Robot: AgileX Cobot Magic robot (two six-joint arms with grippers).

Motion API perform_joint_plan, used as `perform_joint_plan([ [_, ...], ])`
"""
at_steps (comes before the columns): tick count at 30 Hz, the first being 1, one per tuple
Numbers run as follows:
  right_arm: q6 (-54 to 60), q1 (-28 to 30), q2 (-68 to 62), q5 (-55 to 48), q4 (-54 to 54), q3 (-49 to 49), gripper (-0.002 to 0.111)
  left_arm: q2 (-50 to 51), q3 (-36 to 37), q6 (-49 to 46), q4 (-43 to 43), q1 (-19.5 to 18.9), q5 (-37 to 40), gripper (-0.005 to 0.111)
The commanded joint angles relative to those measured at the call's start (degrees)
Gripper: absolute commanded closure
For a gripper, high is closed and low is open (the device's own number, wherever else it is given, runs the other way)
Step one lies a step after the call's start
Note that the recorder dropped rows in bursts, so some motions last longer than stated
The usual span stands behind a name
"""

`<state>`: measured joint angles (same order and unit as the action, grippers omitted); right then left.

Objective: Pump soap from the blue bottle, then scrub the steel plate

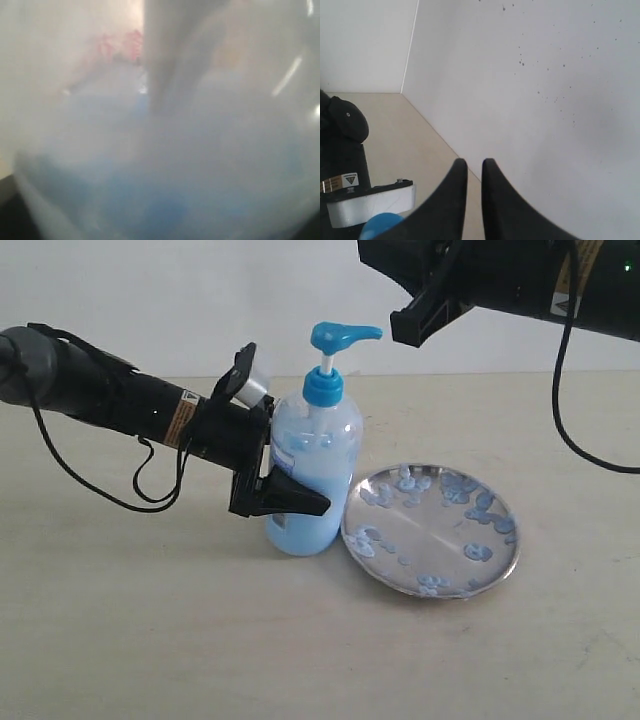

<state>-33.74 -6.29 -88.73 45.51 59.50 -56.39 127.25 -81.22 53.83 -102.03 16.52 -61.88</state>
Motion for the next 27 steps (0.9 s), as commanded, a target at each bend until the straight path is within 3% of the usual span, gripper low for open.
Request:
perform_joint_plan([
  [1, 1.12, -0.15, 0.12, 0.26, -0.55, -0.28, 0.107, -0.89, -1.09, 0.68, 3.13, 0.42, -3.81, 0.102],
  [27, -3.12, -0.15, 0.12, 3.85, -0.31, -0.28, 0.107, -0.89, -5.3, 5.31, 2.08, 0.42, -5.23, 0.102],
])
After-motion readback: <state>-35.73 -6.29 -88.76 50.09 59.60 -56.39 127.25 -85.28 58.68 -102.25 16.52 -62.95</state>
